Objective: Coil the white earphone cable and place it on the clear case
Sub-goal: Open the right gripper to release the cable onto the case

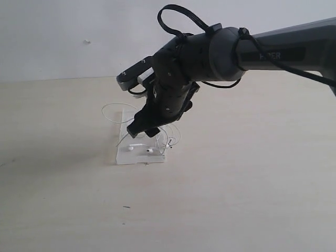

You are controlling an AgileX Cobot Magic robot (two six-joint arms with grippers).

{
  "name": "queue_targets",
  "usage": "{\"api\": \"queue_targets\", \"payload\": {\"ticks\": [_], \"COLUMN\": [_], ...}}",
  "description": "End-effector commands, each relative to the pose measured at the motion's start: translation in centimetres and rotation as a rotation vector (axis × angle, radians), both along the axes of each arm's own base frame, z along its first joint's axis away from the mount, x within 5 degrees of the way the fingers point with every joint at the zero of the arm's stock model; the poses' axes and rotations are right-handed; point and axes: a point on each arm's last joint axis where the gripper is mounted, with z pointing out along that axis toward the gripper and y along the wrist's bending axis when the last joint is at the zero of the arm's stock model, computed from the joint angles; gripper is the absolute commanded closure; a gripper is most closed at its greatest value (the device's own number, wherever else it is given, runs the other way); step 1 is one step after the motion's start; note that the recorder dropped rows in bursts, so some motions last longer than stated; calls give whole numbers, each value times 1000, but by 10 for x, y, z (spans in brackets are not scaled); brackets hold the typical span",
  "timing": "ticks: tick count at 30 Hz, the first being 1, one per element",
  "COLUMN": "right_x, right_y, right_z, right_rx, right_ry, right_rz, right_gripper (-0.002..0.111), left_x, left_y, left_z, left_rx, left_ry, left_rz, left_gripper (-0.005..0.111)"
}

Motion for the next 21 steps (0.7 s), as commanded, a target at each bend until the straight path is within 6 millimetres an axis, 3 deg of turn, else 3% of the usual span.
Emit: {"api": "queue_targets", "payload": {"ticks": [1, 5, 7, 8, 10, 21], "right_x": [3, 5, 7, 8, 8, 5], "right_y": [0, -1, -1, -2, -2, -7], "right_z": [7, 7, 7, 8, 8, -9], "right_rx": [17, -4, -22, -43, -46, -126], "right_ry": [-32, -59, -79, -101, -106, -26], "right_rz": [5, 24, 39, 55, 58, 49], "right_gripper": [55, 58, 51, 41, 35, 36], "left_x": [-1, -1, -1, -1, -1, -1], "left_y": [0, 0, 0, 0, 0, 0], "left_z": [1, 1, 1, 1, 1, 0], "left_rx": [-7, -7, -7, -7, -7, -7], "left_ry": [-12, -12, -12, -12, -12, -5], "left_rz": [-2, -2, -2, -2, -2, -4], "left_gripper": [107, 107, 107, 107, 107, 107]}}
